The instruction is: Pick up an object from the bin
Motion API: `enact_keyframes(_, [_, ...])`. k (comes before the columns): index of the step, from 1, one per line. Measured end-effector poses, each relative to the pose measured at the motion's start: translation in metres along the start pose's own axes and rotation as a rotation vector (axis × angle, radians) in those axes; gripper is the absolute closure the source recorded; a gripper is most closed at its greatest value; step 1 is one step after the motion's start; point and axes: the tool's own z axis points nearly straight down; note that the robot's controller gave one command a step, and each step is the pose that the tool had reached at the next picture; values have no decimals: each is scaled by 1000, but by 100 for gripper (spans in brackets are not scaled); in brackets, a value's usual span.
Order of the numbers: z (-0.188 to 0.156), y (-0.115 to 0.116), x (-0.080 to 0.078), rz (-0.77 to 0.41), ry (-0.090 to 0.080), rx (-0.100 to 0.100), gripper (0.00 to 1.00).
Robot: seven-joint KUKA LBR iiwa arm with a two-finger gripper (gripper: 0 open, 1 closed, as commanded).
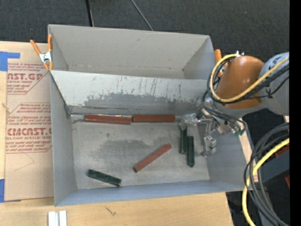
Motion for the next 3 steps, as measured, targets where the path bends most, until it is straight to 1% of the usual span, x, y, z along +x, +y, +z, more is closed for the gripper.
enact_keyframes(1, [-24, 2, -6, 75, -5, 3, 0])
enact_keyframes(2, [-7, 10, -6, 20, -7, 7, 0])
enact_keyframes(3, [20, 17, -13, -185, -2, 3, 100])
